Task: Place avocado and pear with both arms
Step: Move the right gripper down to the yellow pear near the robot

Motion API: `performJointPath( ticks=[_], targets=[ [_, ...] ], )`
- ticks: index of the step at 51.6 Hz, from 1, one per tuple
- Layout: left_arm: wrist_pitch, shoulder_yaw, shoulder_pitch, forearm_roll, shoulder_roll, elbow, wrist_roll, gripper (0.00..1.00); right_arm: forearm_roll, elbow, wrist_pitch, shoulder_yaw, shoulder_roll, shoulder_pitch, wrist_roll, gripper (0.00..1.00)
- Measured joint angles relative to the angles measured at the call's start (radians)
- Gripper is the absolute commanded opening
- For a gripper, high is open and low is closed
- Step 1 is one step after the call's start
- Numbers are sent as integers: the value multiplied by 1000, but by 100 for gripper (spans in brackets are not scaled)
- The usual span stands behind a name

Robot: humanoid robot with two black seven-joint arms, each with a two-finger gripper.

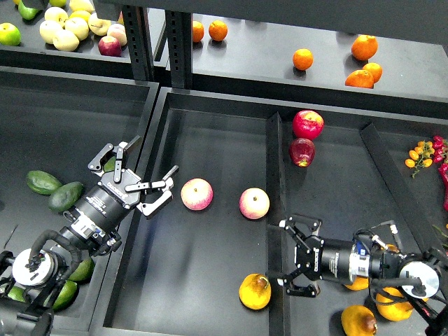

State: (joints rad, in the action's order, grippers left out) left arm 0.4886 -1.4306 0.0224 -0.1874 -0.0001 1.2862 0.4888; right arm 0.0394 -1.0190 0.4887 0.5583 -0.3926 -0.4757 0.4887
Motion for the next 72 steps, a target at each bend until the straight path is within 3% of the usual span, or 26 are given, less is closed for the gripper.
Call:
performJointPath(
  ticks=[23,53,72],
  targets=[
    [0,7,-22,0,0,52,0,99,9,104,0,-101,6,-15,0,99],
    [0,15,-39,-1,0,53,0,99,11,268,0,-139,137,-43,0,98],
    [0,16,-43,-1,0,55,0,99,11,350,0,-145,208,-54,0,91]
  ],
)
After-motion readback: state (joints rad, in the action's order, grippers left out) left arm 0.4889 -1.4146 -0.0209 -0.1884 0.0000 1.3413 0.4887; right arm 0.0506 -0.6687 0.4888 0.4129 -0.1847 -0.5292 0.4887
